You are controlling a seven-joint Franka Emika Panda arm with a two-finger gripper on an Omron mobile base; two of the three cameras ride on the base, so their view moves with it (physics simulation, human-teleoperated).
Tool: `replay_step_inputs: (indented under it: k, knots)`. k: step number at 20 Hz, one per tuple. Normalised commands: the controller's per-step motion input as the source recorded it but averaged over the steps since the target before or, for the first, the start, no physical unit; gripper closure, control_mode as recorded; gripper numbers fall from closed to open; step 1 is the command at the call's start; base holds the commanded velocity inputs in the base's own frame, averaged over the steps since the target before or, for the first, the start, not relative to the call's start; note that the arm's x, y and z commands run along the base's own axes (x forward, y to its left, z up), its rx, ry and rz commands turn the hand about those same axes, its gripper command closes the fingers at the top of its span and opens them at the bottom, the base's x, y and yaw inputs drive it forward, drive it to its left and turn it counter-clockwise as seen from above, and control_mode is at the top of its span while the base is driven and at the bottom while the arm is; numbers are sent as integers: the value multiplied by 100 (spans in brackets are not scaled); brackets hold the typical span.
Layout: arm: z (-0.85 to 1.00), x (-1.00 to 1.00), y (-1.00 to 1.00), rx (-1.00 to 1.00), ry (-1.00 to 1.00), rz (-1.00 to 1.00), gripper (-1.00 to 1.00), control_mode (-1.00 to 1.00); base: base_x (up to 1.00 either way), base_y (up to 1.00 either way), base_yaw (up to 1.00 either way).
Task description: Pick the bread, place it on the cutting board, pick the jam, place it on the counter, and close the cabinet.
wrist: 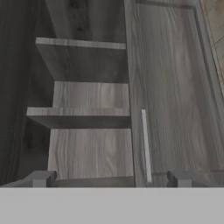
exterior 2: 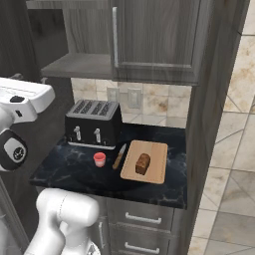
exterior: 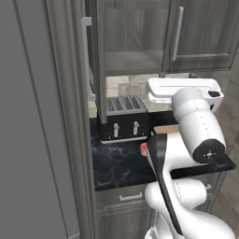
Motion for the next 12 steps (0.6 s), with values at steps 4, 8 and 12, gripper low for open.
replay_step_inputs:
  k: [4, 8, 12]
  knots:
    - [1, -26, 26, 0, 0, 0, -100, -100, 0, 0, 0]
    - [0, -22, 23, 0, 0, 0, -100, -100, 0, 0, 0]
    - [0, -8, 27, 0, 0, 1, -100, -100, 0, 0, 0]
